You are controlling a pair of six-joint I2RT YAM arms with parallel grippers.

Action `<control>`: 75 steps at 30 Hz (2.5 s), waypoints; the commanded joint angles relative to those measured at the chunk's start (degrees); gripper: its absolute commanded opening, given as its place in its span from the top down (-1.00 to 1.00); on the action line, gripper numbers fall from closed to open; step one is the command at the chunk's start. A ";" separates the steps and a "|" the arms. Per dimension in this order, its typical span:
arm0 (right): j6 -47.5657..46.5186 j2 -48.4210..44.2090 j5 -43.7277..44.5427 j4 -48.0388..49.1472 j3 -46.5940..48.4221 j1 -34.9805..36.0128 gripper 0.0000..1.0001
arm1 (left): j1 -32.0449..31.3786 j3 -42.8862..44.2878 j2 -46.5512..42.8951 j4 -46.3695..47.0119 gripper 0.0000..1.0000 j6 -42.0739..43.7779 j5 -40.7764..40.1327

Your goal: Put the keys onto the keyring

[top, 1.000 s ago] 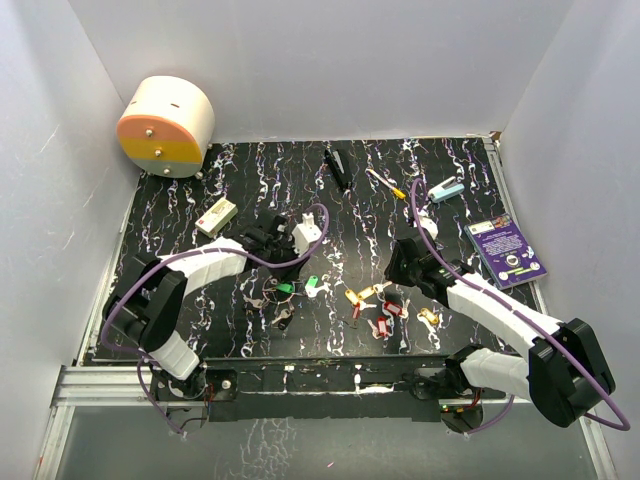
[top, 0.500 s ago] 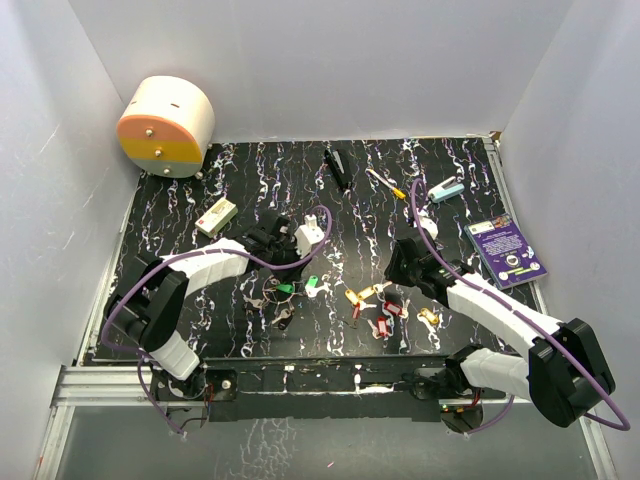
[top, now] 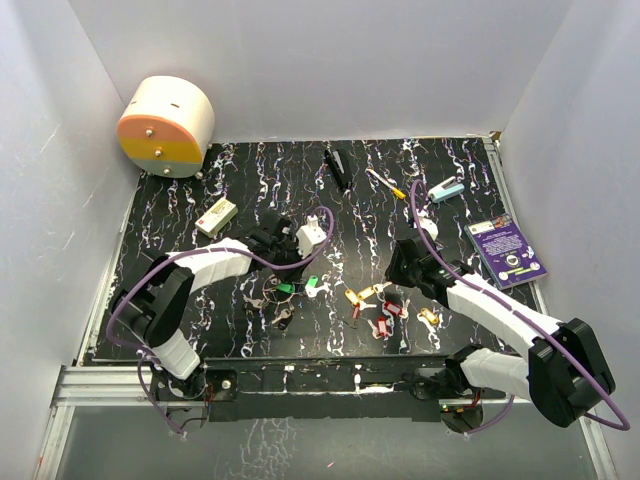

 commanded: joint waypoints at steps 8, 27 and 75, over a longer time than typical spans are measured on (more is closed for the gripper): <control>0.23 -1.34 1.50 3.29 0.01 -0.14 0.54 | -0.78 -0.27 -1.14 0.19 0.46 -0.20 1.00; 0.40 -2.59 1.30 2.14 0.30 -0.12 0.54 | -0.79 -7.12 -3.44 3.45 0.86 0.59 -2.35; -4.78 -1.83 -10.21 5.39 -1.48 -0.12 0.46 | -0.61 25.04 -6.20 -11.86 1.00 -10.87 8.46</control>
